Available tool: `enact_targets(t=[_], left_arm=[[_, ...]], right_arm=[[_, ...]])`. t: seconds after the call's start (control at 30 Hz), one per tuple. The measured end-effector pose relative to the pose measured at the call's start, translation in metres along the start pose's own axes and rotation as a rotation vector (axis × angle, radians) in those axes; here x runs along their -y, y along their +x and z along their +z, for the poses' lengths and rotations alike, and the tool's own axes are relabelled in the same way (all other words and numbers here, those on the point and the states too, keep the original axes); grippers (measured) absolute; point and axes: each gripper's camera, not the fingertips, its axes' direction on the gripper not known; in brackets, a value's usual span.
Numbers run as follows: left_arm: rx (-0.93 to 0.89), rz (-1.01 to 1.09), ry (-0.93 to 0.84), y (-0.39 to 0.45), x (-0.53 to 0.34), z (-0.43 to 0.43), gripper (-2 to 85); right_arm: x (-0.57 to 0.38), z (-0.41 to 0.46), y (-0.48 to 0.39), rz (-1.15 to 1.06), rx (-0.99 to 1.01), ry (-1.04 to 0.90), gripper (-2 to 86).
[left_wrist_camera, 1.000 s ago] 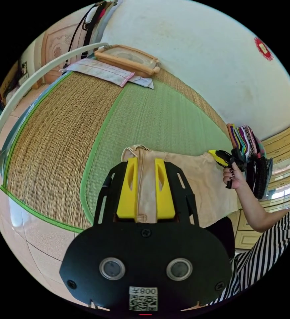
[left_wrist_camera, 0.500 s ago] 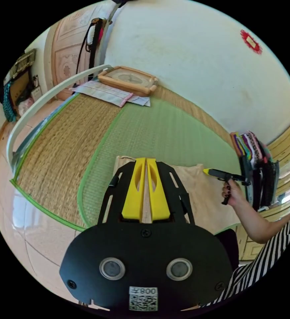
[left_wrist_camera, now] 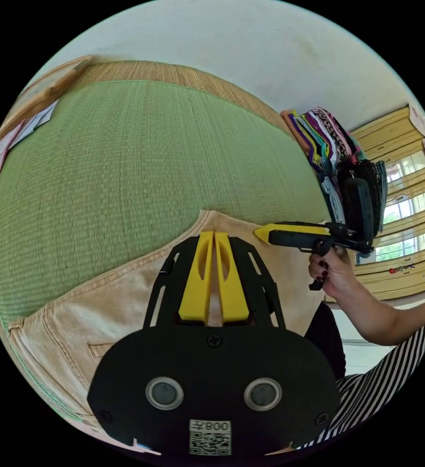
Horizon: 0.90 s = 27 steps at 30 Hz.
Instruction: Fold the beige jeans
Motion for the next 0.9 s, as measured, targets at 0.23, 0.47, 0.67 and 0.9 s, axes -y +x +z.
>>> enact_targets(t=[0.23,0.47,0.67,0.9], left_arm=[[0.014,-0.139,0.094,-0.001,-0.043,-0.022,0.2],[0.188,-0.357,0.086,-0.006,-0.103,-0.037,0.3],[0.192,-0.445,0.063,0.004,-0.094,-0.002,0.3],[0.172,-0.277,0.087,0.068,-0.064,0.029,0.2]], right_arm=[[-0.027,-0.01,-0.018,-0.064,0.066,-0.002,0.1],[-0.087,0.019,-0.071,-0.264,0.136,-0.183,0.1],[-0.119,0.045,-0.071,-0.268,0.051,-0.237,0.1],[-0.154,0.0,-0.055,-0.203,-0.047,-0.133,0.1]])
